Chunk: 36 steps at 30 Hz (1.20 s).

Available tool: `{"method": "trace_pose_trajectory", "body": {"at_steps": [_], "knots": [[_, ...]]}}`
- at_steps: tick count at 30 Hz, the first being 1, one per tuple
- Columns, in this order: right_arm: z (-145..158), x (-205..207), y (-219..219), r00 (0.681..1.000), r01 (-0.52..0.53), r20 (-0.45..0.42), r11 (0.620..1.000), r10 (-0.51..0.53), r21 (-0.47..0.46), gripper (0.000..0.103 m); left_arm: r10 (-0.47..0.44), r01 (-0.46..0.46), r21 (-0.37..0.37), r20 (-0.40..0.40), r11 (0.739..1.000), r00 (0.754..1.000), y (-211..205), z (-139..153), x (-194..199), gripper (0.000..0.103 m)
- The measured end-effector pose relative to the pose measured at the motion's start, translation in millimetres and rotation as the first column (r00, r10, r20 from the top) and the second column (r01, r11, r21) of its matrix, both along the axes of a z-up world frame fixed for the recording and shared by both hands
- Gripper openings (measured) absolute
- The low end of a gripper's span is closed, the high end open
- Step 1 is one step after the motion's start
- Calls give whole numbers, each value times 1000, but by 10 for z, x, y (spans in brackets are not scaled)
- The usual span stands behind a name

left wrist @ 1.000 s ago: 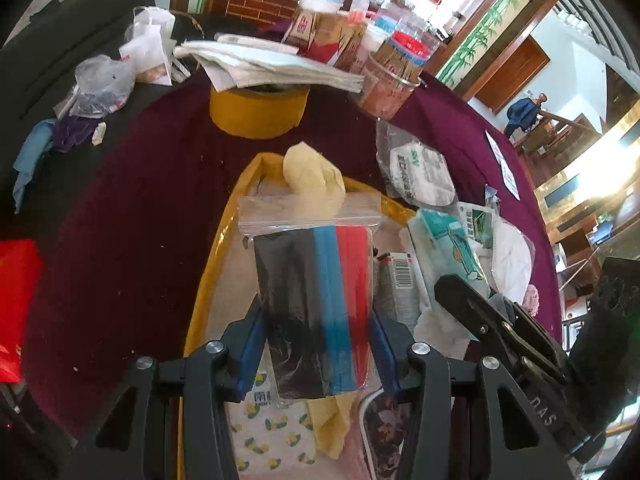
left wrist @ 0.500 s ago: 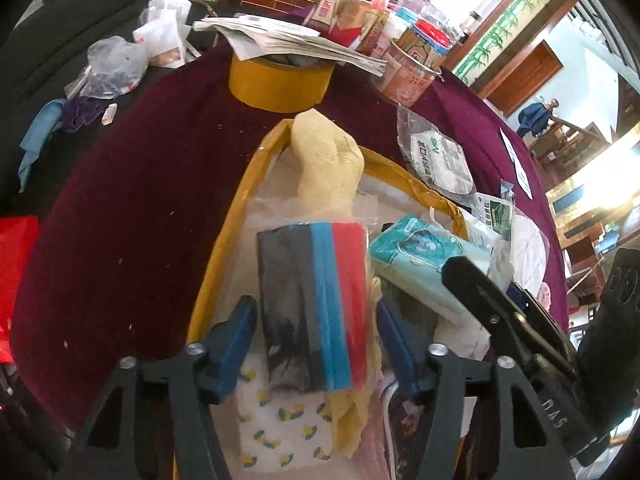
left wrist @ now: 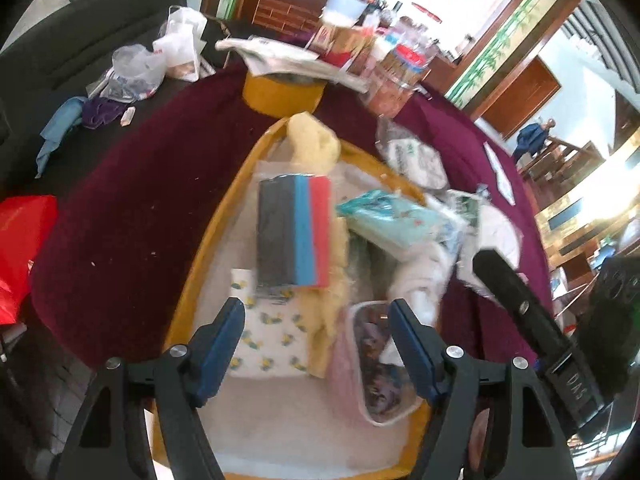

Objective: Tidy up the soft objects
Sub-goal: 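Lower zip bag and tissue pack into the tray and open both grippers, then withdraw both tools from the tray back toward the loose packets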

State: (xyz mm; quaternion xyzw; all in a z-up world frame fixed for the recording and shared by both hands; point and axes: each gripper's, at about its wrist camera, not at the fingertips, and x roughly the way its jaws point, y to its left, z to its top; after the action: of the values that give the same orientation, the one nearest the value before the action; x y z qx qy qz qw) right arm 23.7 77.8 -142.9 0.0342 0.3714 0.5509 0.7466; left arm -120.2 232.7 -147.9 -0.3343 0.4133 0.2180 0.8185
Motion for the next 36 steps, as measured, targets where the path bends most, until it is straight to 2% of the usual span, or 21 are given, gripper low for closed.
{"method": "trace_pose_trajectory", "body": {"at_steps": [5,9,15,20,24,29,32,36], "knots": [[-23,40,-390,999,47,-6,999,-47,-3,71,-44,43,16,50,999,998,-261,116,121,78],[-141,154,-697,993,116,0,992,-116,-58,71,-106,105,14,62,994,992,-524,129,289,78],[-398,394,-1086,973,223,-35,964,-230,-143,71,-200,200,4,51,980,979,-875,85,543,78],[-593,626,-1299,941,306,-75,925,-330,-225,71,-240,240,4,45,971,970,-1051,87,684,78],[-693,756,-1381,921,337,-108,904,-375,-264,71,-255,255,-1,39,967,966,-1129,61,751,78],[-722,762,-1352,923,339,-81,892,-377,-298,71,-263,264,-17,26,964,964,-1159,-7,813,78],[-723,740,-1304,926,336,-65,890,-373,-309,77,-266,267,-23,24,963,964,-1167,-34,836,78],[-714,700,-1241,918,363,-28,868,-395,-340,78,-269,269,-34,20,962,963,-1168,-68,851,78]]}}
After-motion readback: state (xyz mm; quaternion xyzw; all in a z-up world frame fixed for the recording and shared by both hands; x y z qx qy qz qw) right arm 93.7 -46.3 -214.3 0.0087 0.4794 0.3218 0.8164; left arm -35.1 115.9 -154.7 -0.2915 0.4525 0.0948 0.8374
